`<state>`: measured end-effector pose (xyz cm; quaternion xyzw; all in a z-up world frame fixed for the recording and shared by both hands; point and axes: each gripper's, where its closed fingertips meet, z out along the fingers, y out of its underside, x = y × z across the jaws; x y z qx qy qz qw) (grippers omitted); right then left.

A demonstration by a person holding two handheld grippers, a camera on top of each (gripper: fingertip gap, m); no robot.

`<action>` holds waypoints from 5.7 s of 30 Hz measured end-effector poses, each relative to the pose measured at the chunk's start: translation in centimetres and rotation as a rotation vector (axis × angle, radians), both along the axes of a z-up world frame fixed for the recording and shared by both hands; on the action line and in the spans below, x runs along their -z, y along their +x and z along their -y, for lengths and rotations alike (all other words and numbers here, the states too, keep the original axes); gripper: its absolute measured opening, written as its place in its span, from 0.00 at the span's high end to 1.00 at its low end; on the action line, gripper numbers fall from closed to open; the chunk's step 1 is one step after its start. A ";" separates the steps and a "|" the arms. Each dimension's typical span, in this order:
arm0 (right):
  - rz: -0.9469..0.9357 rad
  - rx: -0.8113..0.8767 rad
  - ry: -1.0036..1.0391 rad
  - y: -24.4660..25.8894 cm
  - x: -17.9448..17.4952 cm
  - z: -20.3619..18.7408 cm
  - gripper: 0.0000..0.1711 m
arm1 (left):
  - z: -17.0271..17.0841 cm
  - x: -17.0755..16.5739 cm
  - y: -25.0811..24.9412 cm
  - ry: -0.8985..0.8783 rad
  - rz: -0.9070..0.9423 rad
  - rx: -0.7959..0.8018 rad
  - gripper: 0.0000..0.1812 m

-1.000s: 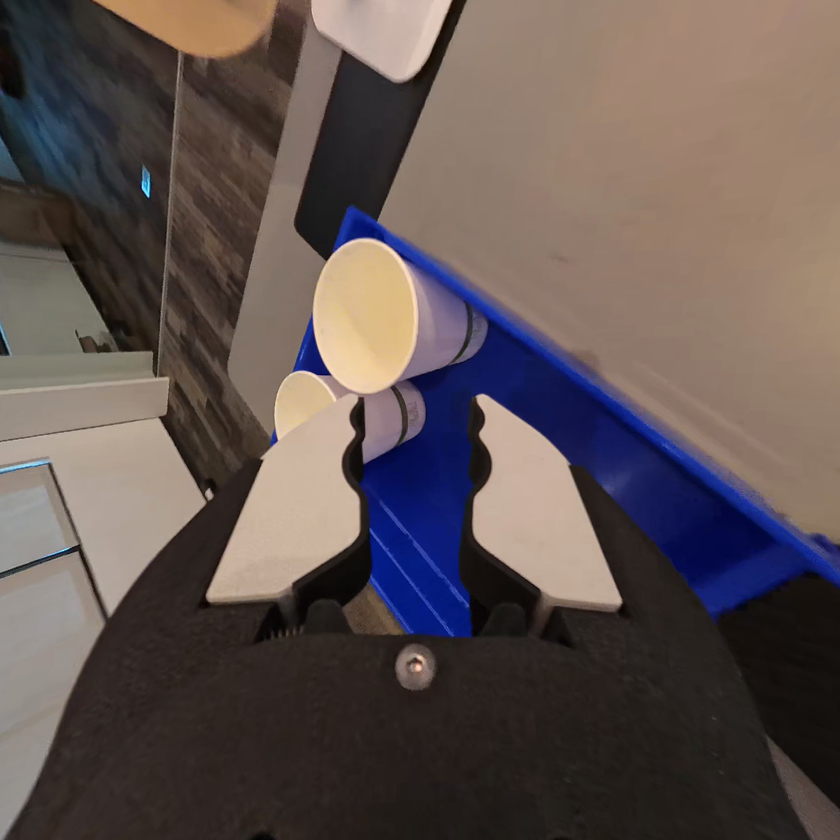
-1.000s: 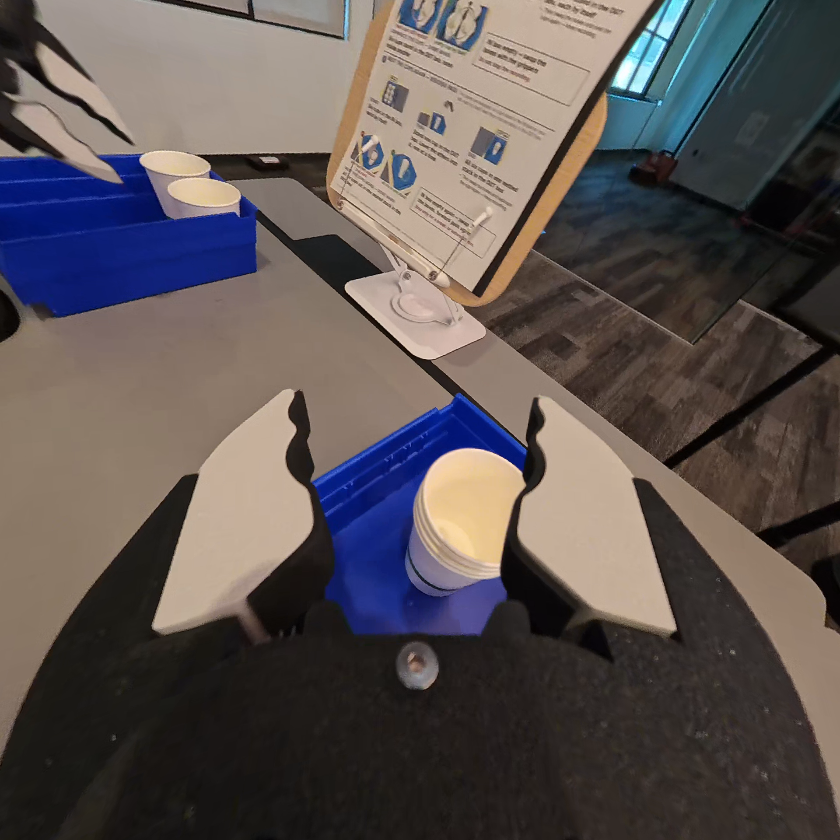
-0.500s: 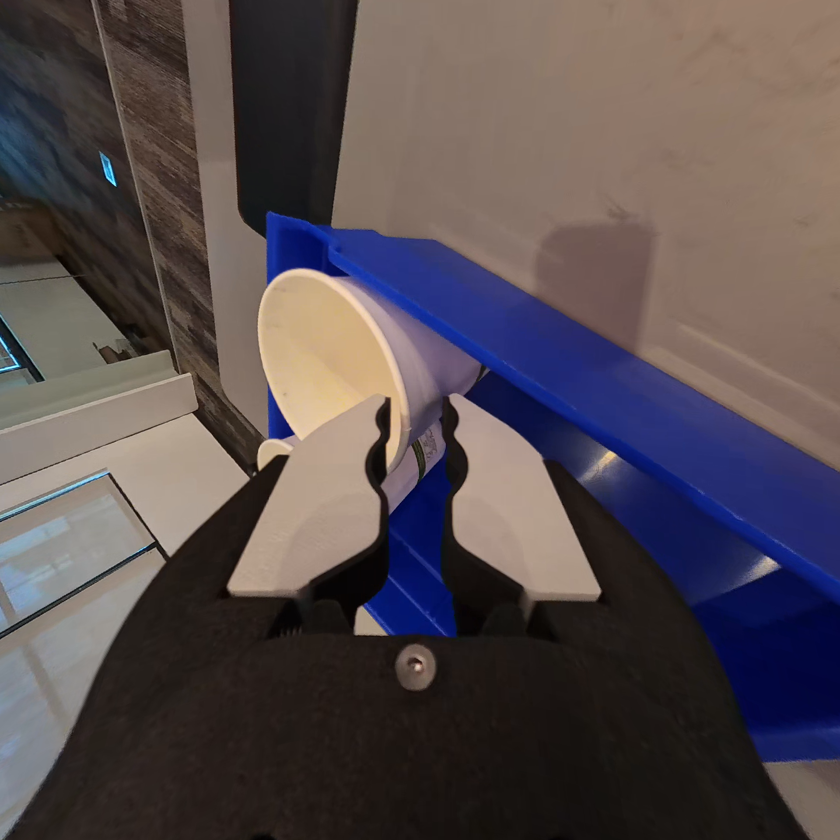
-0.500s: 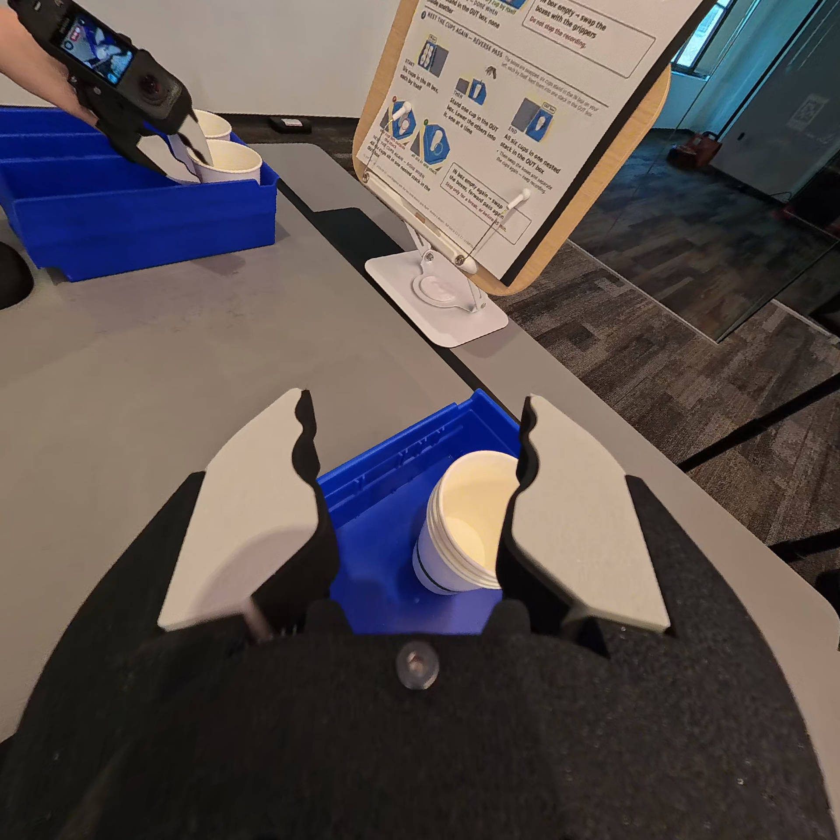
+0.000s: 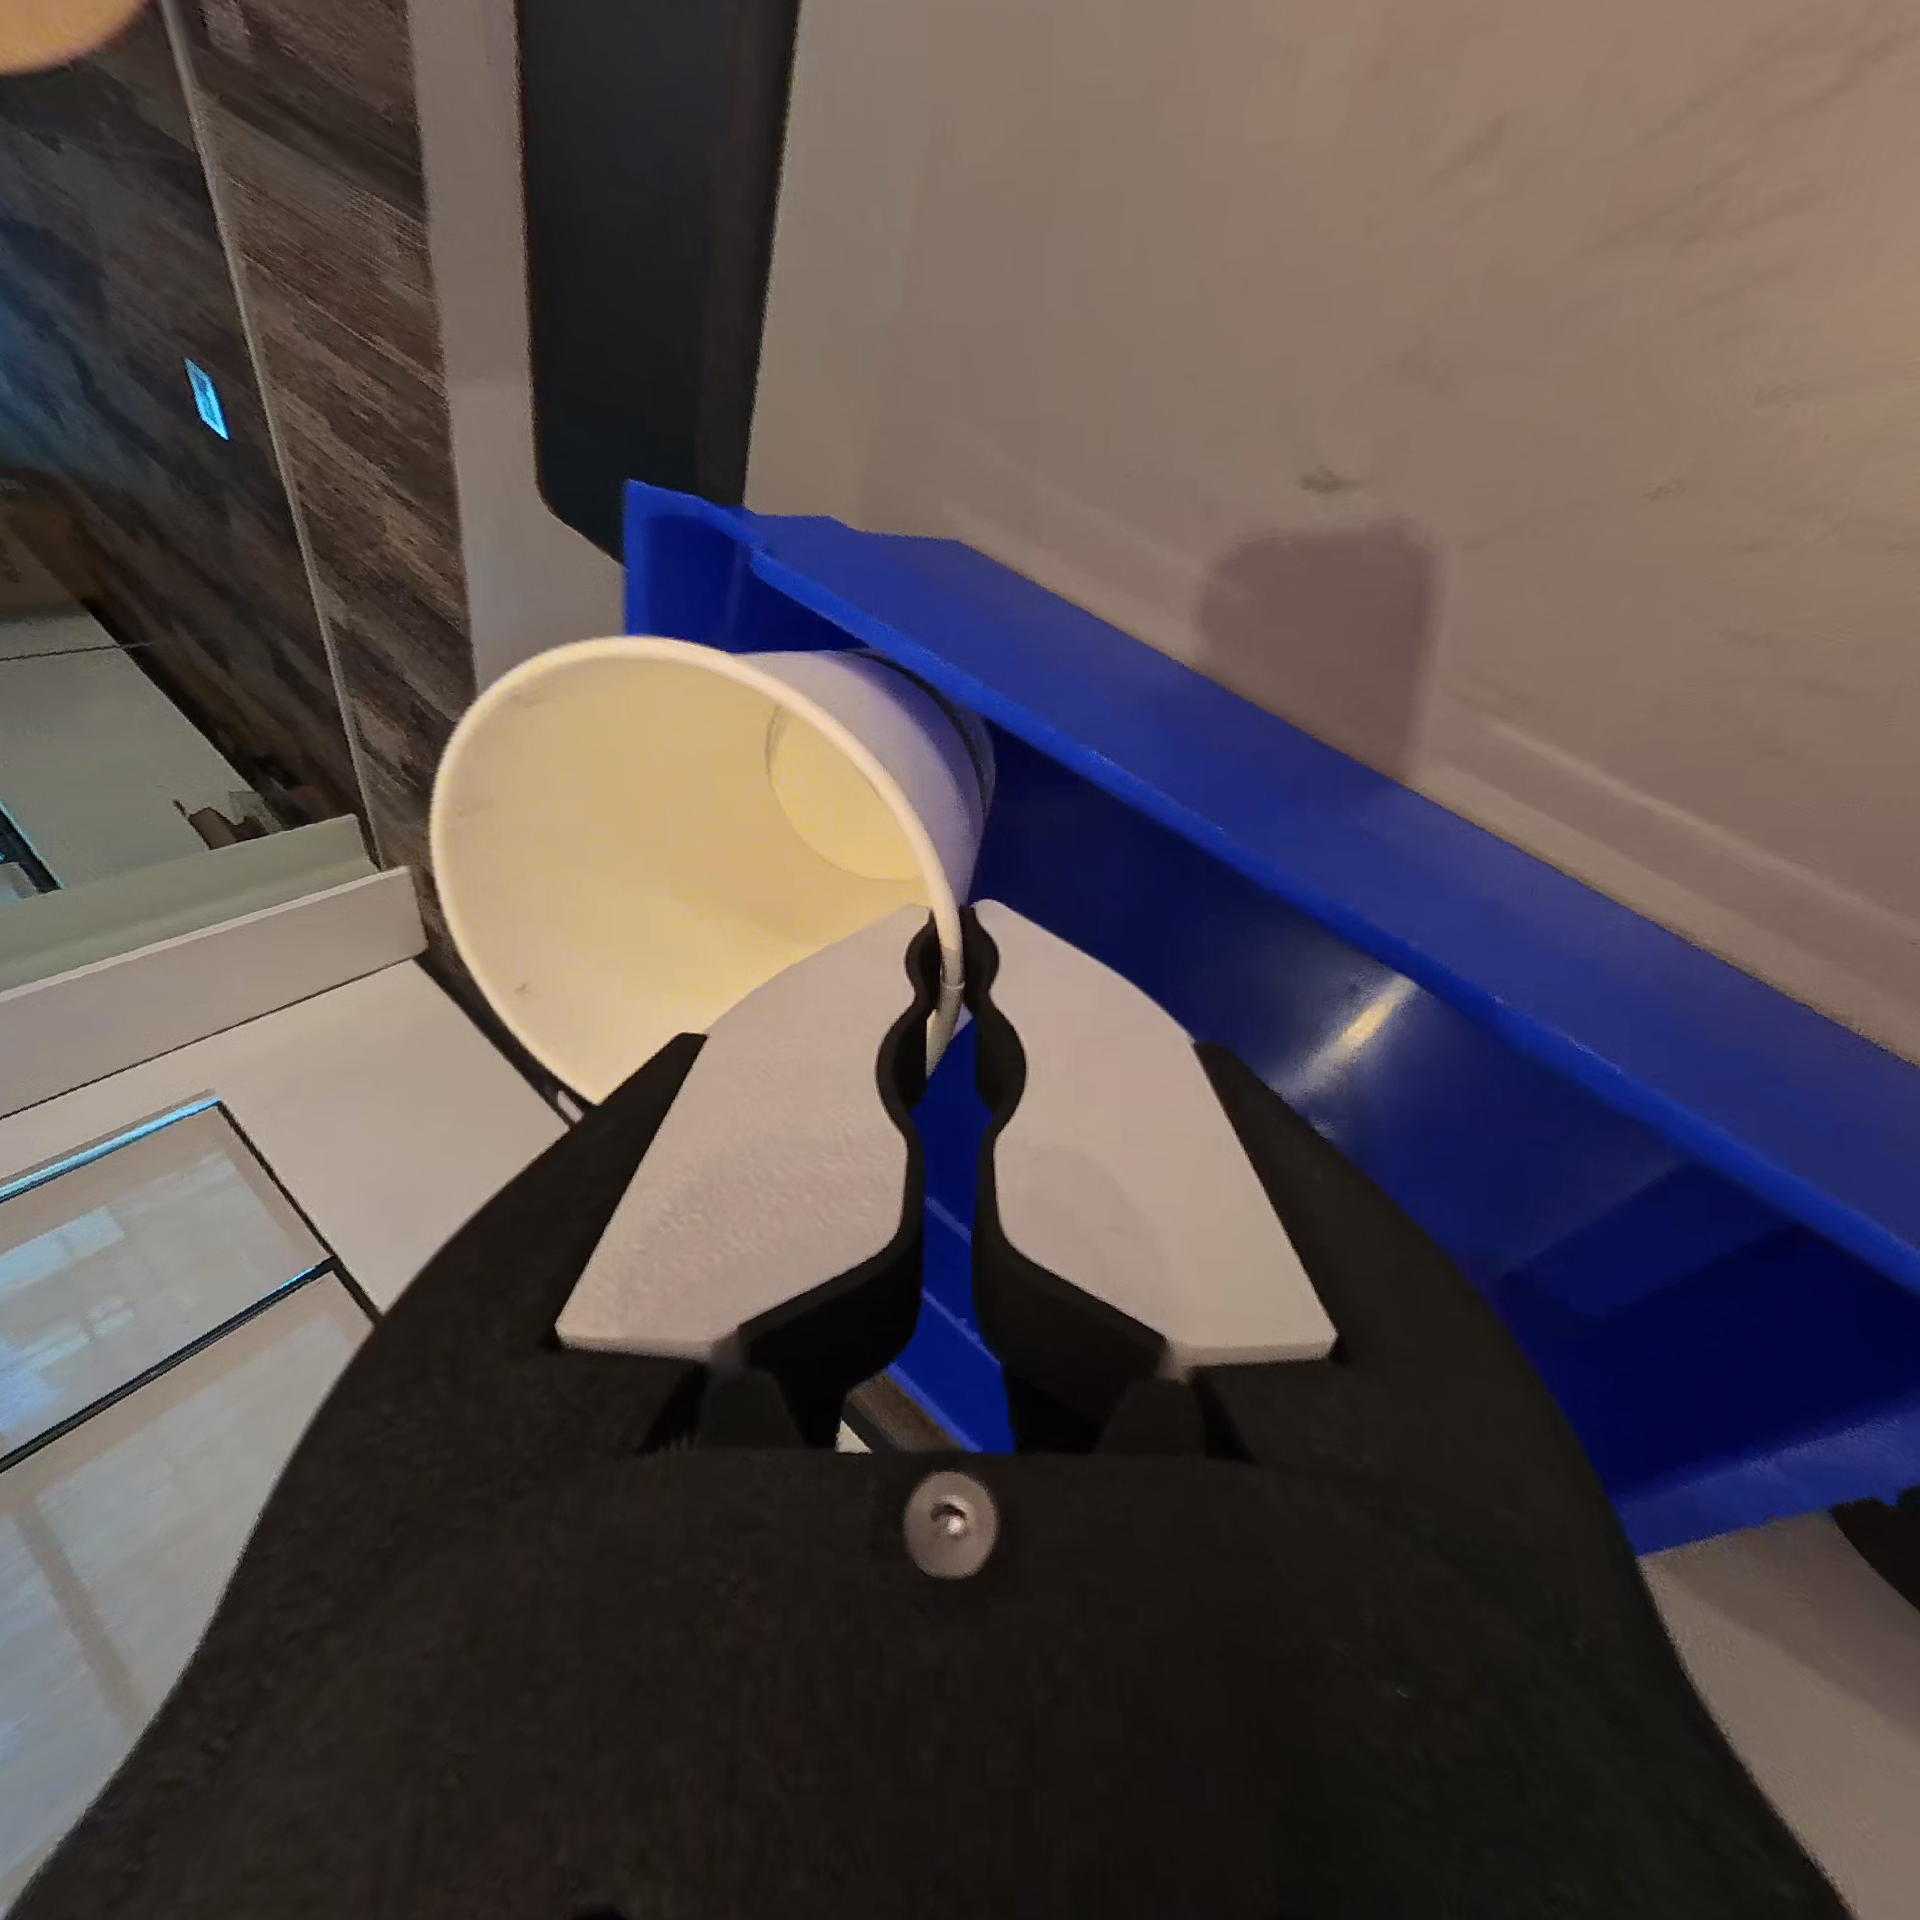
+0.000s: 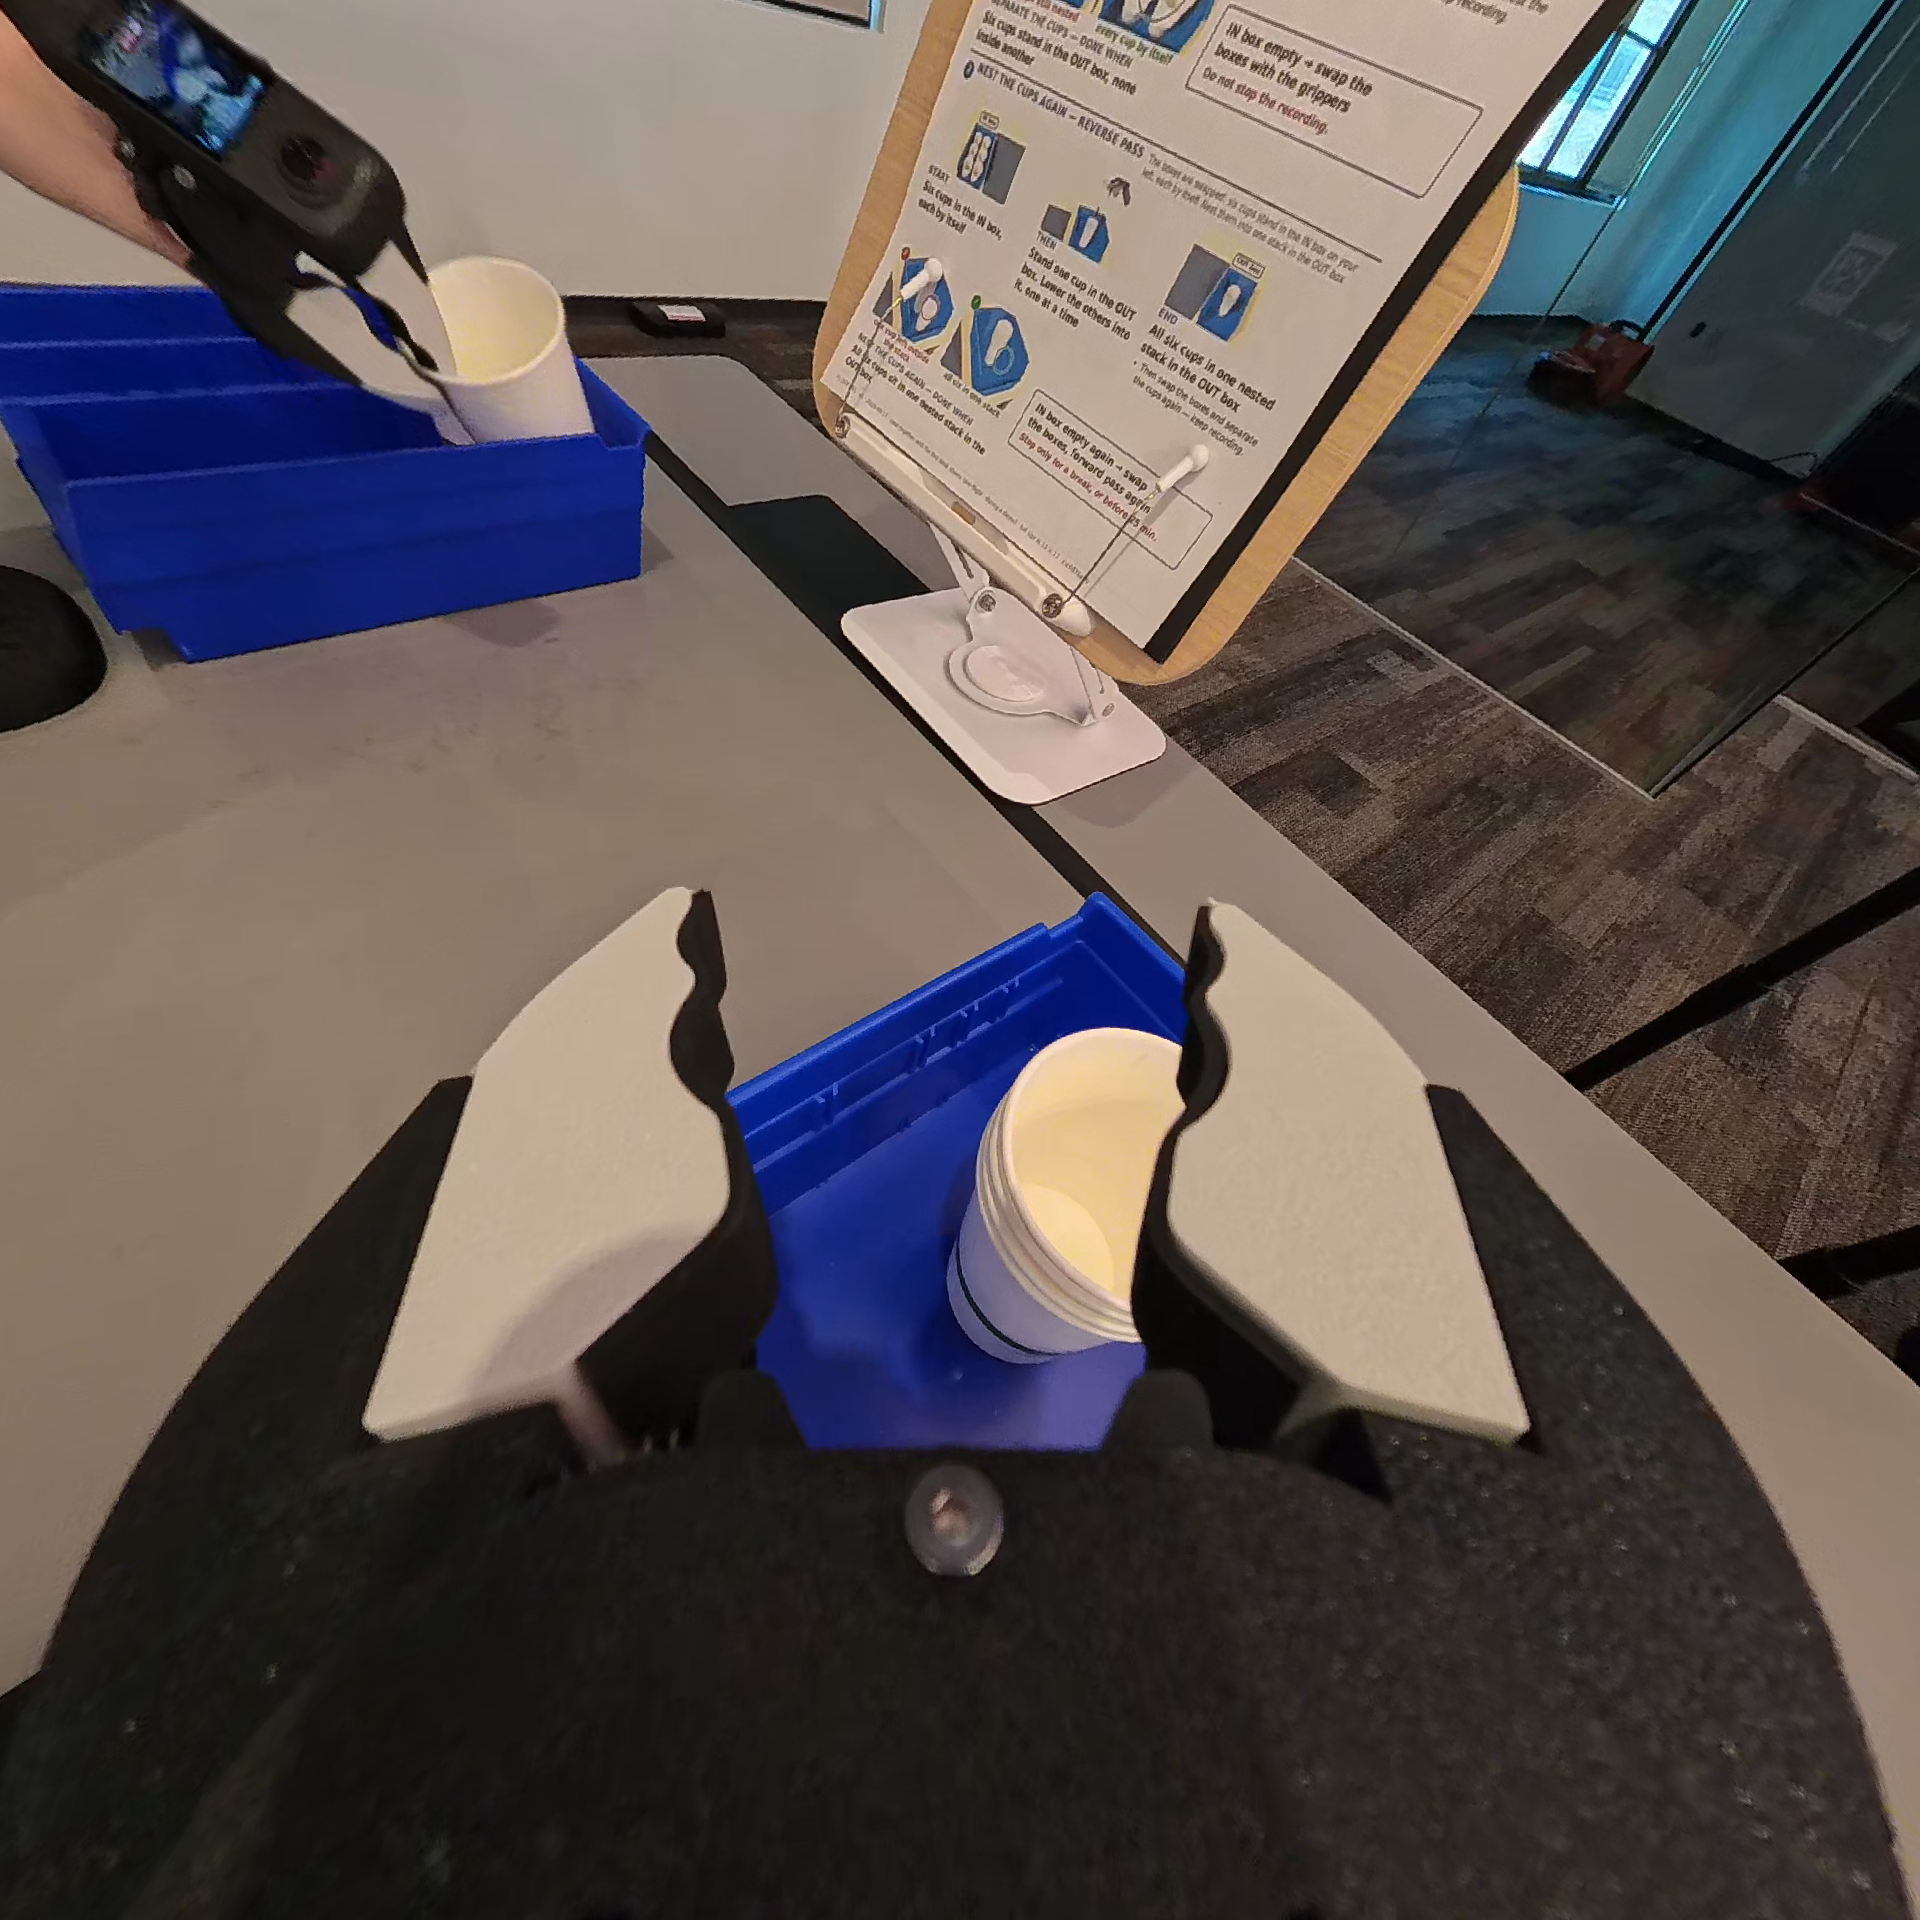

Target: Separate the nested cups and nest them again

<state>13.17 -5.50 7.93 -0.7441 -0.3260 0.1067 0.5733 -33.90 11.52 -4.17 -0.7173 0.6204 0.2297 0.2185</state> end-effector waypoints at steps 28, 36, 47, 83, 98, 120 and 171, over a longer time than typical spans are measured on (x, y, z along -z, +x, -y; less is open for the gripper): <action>-0.081 -0.752 0.034 -20.5 -0.6 3.5 0.45 | 24.5 -11.2 22.7 -0.179 0.224 0.785 0.99; -0.049 -0.885 -0.036 -21.9 1.0 5.4 0.46 | 26.3 -10.9 23.7 -0.172 0.199 0.843 0.99; -0.065 -0.979 -0.067 -22.1 1.2 6.6 0.51 | 26.5 -10.8 24.1 -0.162 0.198 0.849 0.97; -0.208 0.102 -0.081 5.0 6.8 -6.1 0.47 | 23.5 -14.1 21.8 0.019 0.411 0.676 0.74; 0.012 0.156 0.000 5.0 2.2 -1.6 0.44 | 3.9 -11.7 4.2 0.184 0.380 -0.025 0.74; 0.077 0.008 0.007 0.7 2.1 -1.8 0.48 | -3.2 3.2 -8.9 -0.013 0.009 -0.436 0.97; 0.010 -0.815 0.100 -21.3 -0.4 4.4 0.53 | 25.5 -14.1 23.2 0.093 0.327 0.720 0.69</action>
